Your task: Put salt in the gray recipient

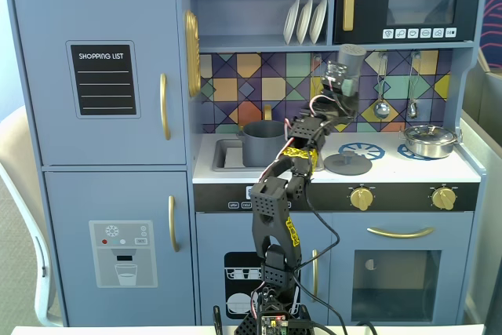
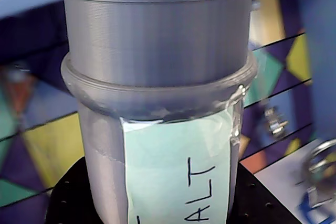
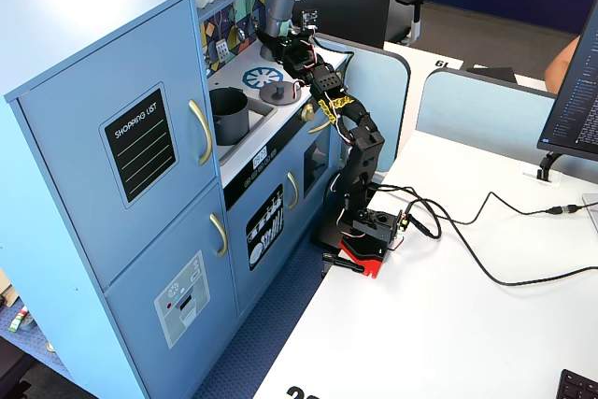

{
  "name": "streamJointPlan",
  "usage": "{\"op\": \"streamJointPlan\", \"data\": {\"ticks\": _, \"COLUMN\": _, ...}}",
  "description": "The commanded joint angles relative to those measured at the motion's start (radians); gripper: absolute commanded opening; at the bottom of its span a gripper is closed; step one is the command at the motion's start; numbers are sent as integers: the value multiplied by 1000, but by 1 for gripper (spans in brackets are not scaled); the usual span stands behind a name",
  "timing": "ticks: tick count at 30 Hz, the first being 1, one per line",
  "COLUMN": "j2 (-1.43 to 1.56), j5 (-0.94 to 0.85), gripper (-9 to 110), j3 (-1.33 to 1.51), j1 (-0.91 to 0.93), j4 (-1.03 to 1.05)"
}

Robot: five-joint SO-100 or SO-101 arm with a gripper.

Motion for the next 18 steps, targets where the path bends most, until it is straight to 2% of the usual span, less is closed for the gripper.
{"op": "streamJointPlan", "data": {"ticks": 1, "j2": 126, "j5": 78, "gripper": 0, "j3": -98, "j1": -103, "j4": 61}}
{"op": "streamJointPlan", "data": {"ticks": 13, "j2": 187, "j5": 196, "gripper": 0, "j3": -109, "j1": -408, "j4": 152}}
{"op": "streamJointPlan", "data": {"ticks": 18, "j2": 207, "j5": 316, "gripper": 0, "j3": -112, "j1": -512, "j4": 167}}
